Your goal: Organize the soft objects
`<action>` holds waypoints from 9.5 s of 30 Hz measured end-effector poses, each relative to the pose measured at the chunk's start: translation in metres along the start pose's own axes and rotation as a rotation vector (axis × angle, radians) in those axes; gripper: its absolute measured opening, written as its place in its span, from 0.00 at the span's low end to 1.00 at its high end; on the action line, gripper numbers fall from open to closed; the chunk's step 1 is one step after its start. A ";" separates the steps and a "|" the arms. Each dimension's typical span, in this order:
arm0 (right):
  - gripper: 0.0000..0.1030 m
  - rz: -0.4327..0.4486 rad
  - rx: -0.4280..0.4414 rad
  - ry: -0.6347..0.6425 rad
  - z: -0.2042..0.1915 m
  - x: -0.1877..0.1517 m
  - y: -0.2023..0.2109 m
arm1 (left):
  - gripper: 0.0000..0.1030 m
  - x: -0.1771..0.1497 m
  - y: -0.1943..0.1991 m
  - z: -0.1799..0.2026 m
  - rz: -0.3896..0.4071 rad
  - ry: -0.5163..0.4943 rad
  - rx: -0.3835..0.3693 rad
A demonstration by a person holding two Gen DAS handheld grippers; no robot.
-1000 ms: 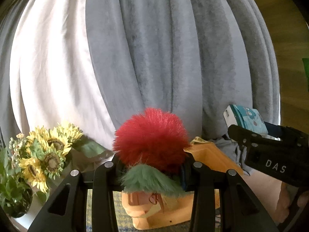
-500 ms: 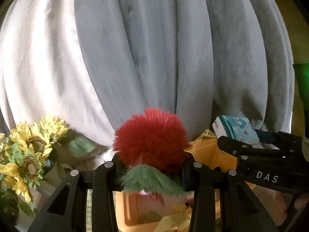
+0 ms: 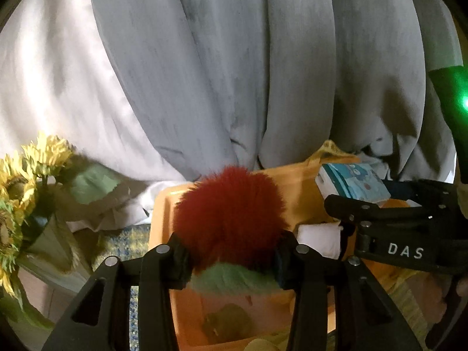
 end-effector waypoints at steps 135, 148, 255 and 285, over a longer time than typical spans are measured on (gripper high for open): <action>0.37 -0.065 0.023 -0.036 -0.011 -0.157 0.102 | 0.29 -0.127 0.122 0.046 -0.066 0.006 -0.081; 0.37 0.071 0.017 -0.017 -0.027 -0.121 0.148 | 0.29 -0.089 0.162 0.037 0.059 0.037 -0.073; 0.91 0.168 -0.204 -0.037 -0.047 -0.070 0.183 | 1.00 -0.040 0.216 -0.035 0.207 -0.028 0.169; 0.97 0.292 -0.248 -0.042 -0.079 -0.193 0.386 | 1.00 -0.135 0.421 0.020 0.303 0.056 0.142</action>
Point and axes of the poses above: each gripper's, at about its wrist camera, not at the fingertips, and y roughly against the way its jaws point, z to its right, x to its top, the point moved 8 cm from there along -y, roughly the way its jaws point, and after that the axes turned 7 degrees about y, right-handed, at the moved point
